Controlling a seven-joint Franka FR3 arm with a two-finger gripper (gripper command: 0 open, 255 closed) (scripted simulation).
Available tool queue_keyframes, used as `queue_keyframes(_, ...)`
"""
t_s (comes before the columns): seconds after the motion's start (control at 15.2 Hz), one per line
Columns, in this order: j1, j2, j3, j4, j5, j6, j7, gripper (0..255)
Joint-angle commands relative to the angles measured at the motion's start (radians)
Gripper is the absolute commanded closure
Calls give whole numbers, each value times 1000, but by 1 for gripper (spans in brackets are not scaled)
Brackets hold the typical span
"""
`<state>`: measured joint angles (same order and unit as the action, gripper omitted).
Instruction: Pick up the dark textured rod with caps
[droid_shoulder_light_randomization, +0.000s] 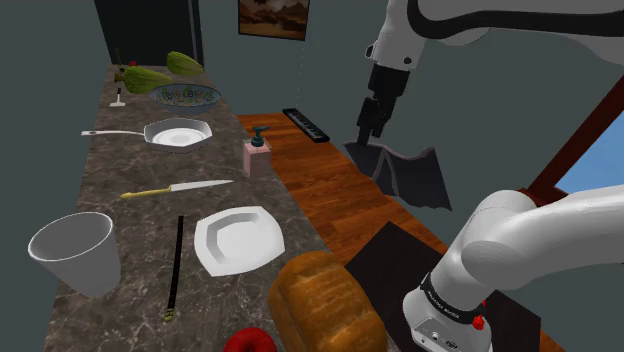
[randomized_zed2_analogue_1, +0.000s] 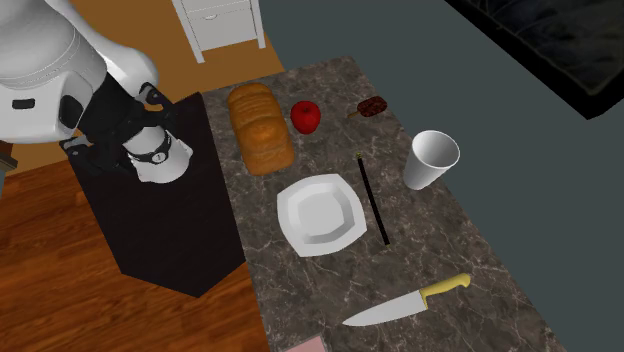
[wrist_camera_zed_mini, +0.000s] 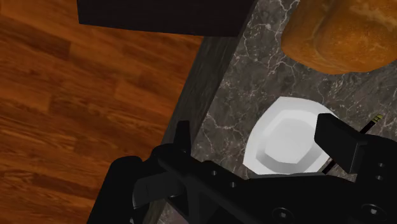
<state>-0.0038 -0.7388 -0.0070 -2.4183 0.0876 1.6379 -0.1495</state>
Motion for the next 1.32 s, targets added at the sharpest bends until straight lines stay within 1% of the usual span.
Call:
queue_keyframes(0.0, 0, 0, 0, 0, 0, 0, 0, 0)
queue_keyframes(0.33, 22, 55, 111, -45, 77, 102, 164, 0)
queue_keyframes(0.73, 44, 182, 242, -48, 151, 237, 357, 0)
queue_keyframes(0.99, 50, 299, 326, -18, 178, 330, 486, 0)
queue_keyframes(1.25, 49, 437, 403, 36, 176, 420, 621, 0)
